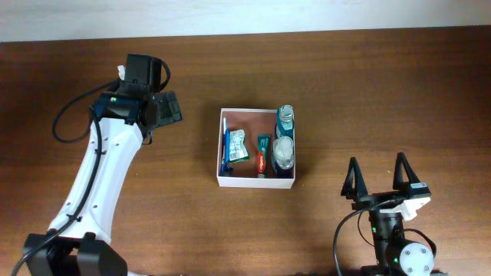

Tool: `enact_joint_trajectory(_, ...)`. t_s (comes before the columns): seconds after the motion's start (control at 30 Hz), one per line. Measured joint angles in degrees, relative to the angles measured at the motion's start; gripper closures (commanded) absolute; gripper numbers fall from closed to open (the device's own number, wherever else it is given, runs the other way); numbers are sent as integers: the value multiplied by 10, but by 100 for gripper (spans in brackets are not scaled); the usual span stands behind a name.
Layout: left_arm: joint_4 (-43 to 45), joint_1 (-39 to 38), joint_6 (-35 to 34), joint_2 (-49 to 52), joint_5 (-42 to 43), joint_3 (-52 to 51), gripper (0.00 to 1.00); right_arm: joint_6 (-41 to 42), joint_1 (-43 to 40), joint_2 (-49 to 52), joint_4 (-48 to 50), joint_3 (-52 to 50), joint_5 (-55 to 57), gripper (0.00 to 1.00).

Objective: Pack container

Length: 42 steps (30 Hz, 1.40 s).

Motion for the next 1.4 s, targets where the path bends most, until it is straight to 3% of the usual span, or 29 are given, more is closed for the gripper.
enact_joint_trajectory(0.57,0,0,0,0,0,0,0,20,-51,0,-21,-8,-26,1)
enact_joint_trajectory(0.9,0,0,0,0,0,0,1,13,-62,0,-98,-9,-47,1)
enact_joint_trajectory(1.4,0,0,0,0,0,0,1,-93,-63,0,-169,-10,-69,2)
